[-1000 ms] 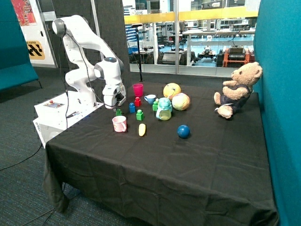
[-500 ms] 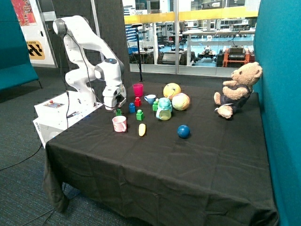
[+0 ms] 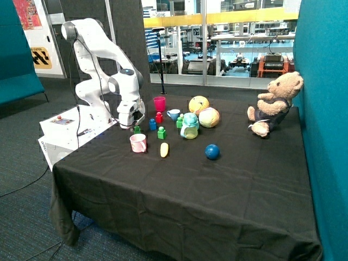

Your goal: Stack green blocks

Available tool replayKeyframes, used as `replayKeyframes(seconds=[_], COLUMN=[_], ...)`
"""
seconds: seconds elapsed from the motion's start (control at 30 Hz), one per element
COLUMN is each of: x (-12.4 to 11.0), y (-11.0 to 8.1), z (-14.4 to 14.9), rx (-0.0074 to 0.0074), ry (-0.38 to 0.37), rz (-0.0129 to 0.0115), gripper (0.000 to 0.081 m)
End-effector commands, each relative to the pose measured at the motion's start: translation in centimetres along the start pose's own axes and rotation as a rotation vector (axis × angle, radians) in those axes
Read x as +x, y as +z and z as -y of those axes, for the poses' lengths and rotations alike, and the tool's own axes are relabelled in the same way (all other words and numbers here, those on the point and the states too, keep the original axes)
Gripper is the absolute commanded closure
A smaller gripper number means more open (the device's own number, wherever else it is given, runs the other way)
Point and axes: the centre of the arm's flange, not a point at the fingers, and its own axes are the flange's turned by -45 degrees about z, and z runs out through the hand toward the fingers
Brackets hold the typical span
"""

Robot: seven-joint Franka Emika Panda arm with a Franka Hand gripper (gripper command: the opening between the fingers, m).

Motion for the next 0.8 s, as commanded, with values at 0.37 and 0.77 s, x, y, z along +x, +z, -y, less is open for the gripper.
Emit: replayKeyframes(seconds=[0.37,0.77], x=[0.88,1.03], y=[0.16,0.17], z=[0.57,0.21], rx=[0.0024,0.0025], ry=[-0.022,0.002], rz=[-0.0019,-0.0018], gripper=[0.0808,0.0808])
